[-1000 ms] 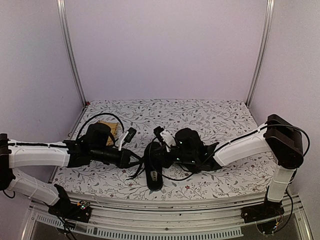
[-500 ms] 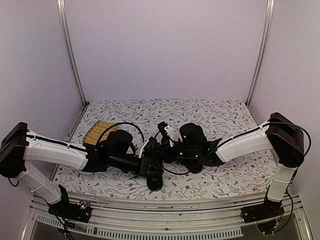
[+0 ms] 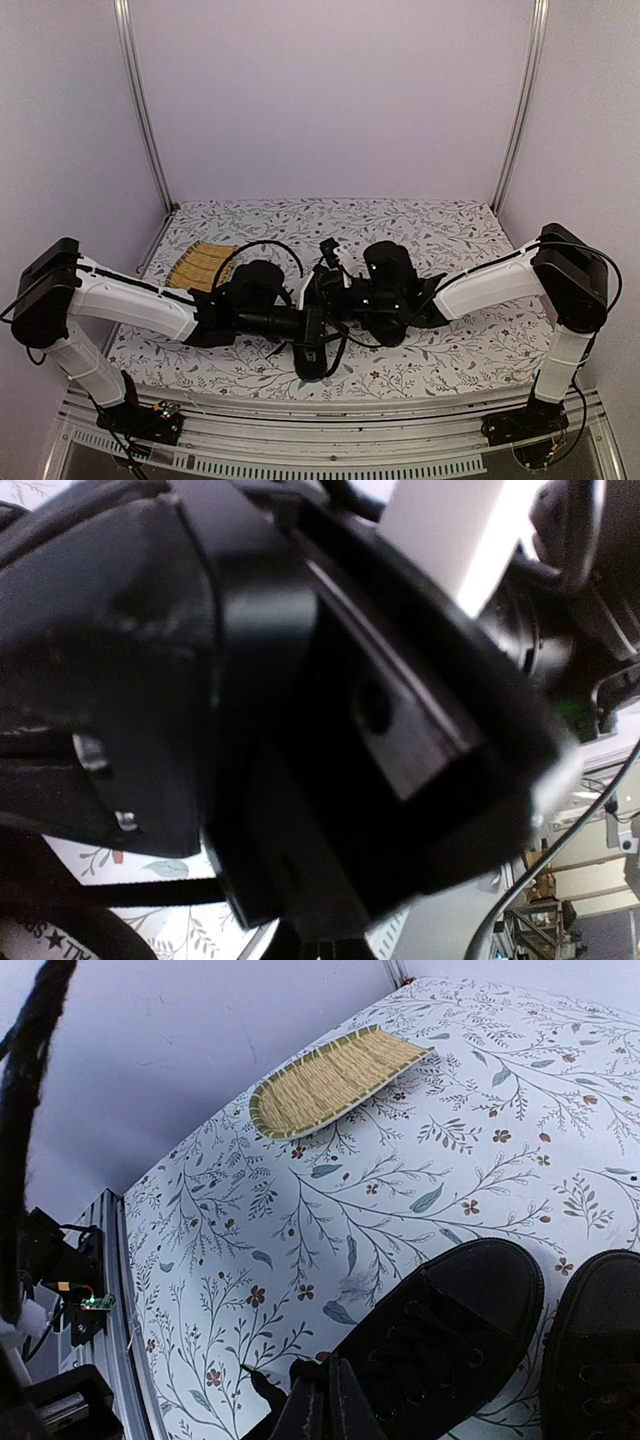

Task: Tie the shoes
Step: Wrap the half-tied shoelace around a loop with the shoelace.

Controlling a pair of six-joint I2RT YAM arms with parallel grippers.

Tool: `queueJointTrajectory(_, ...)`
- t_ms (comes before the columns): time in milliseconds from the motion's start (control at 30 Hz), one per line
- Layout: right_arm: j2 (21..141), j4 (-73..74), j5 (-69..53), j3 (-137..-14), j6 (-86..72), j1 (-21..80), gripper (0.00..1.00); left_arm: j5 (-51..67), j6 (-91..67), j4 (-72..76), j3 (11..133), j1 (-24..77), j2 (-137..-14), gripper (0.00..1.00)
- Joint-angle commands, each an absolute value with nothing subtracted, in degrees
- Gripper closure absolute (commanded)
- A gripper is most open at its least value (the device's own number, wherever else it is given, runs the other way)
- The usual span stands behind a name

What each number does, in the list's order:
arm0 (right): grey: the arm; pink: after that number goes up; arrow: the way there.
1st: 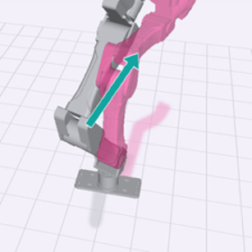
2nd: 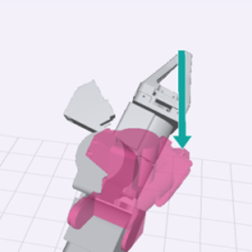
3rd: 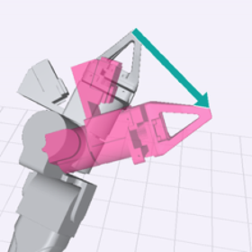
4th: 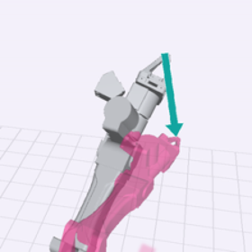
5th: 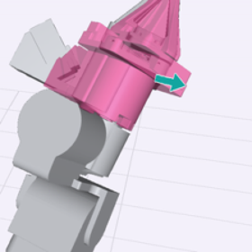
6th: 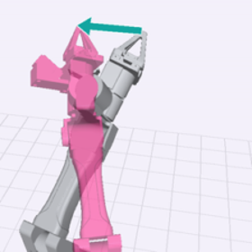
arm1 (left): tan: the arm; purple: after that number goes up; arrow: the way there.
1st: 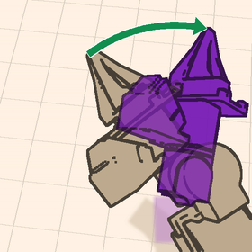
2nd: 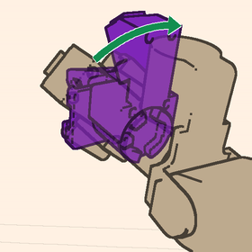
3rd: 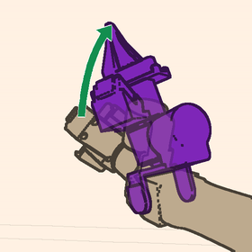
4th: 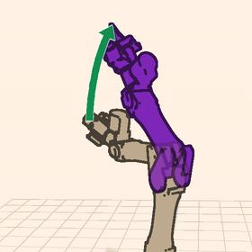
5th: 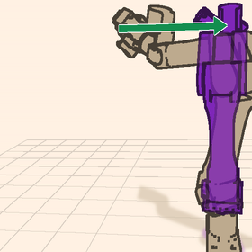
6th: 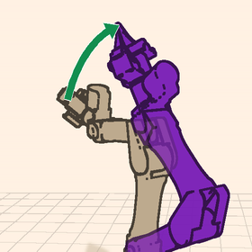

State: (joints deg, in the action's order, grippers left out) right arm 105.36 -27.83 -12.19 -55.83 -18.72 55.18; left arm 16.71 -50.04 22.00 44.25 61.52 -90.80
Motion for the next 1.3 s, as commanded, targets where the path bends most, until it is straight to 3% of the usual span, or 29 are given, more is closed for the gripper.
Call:
queueJointTrajectory(0, 103.74, -30.06, -13.12, -56.29, -19.11, 55.07, 0.98, 14.02, -51.23, 25.92, 43.79, 62.43, -91.4, 0.98)
queueJointTrajectory(267, 103.76, -31.2, -14.77, -55.92, -19.0, 54.94, 0.98, 8.02, -46.33, 12.92, 37.71, 61.72, -82.36, 0.57)
queueJointTrajectory(467, 103.81, -32.94, -16.69, -55.08, -18.99, 54.96, 0.98, 9.78, -42.49, 4.67, 33.78, 58.18, -74.01, 0.42)
queueJointTrajectory(633, 104.02, -33.84, -19.36, -54.63, -18.34, 54.97, 0.98, 11.31, -41.08, 2.07, 31.88, 52.64, -69.35, 0.41)
queueJointTrajectory(1000, 105.1, -36.23, -23.95, -53.84, -17.58, 56.02, 0.98, 19.67, -43.01, 18.15, 33.19, 45.3, -72.05, 0.37)
queueJointTrajectory(1267, 105.83, -36.81, -24.61, -53.96, -17.56, 56.58, 0.98, 22.72, -46.38, 24.67, 34.46, 45.09, -78.62, 0.48)
